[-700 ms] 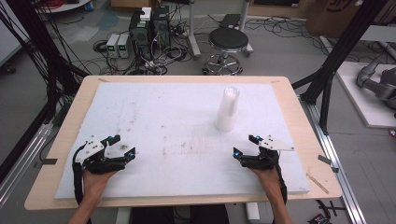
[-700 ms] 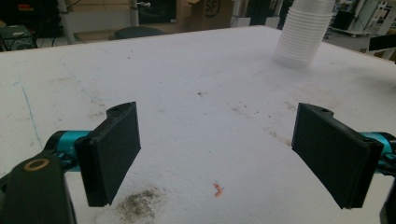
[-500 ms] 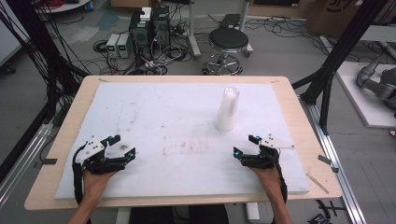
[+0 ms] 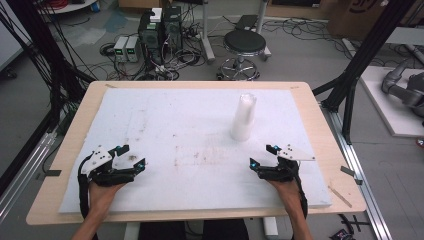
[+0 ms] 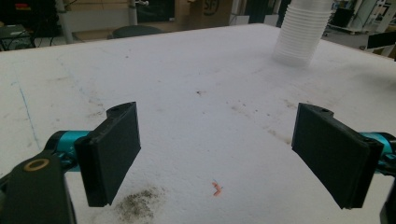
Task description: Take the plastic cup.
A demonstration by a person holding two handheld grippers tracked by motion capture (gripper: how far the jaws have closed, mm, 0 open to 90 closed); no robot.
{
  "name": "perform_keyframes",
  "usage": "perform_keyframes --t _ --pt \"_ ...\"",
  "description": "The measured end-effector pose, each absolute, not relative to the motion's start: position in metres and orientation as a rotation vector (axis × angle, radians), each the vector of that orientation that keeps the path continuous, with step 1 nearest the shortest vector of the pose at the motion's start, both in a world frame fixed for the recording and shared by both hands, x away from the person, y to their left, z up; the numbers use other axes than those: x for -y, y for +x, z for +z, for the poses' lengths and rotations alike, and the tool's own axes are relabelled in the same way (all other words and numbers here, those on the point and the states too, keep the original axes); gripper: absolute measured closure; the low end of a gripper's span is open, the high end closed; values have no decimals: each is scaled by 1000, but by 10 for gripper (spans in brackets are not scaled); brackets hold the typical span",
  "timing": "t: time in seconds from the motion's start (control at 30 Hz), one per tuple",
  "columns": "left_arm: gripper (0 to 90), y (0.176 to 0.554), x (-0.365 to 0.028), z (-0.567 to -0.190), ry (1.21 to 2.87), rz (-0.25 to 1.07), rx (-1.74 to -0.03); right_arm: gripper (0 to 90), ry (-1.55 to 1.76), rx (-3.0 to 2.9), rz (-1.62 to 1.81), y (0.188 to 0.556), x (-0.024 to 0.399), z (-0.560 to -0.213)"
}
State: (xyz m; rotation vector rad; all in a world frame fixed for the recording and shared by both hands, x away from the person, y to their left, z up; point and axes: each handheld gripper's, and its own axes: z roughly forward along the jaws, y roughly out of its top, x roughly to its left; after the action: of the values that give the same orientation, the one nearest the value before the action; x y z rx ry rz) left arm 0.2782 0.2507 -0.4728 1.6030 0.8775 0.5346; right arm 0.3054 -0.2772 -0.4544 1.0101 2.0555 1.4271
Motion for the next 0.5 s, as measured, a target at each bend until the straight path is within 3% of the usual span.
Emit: perform_keyframes --t 0.2,0.5 --pt "153 279 -251 -473 1601 529 -881 145 989 -2041 1452 306 281 -449" --pt "153 280 -251 -473 1603 515 -889 145 935 -2029 1455 308 286 -407"
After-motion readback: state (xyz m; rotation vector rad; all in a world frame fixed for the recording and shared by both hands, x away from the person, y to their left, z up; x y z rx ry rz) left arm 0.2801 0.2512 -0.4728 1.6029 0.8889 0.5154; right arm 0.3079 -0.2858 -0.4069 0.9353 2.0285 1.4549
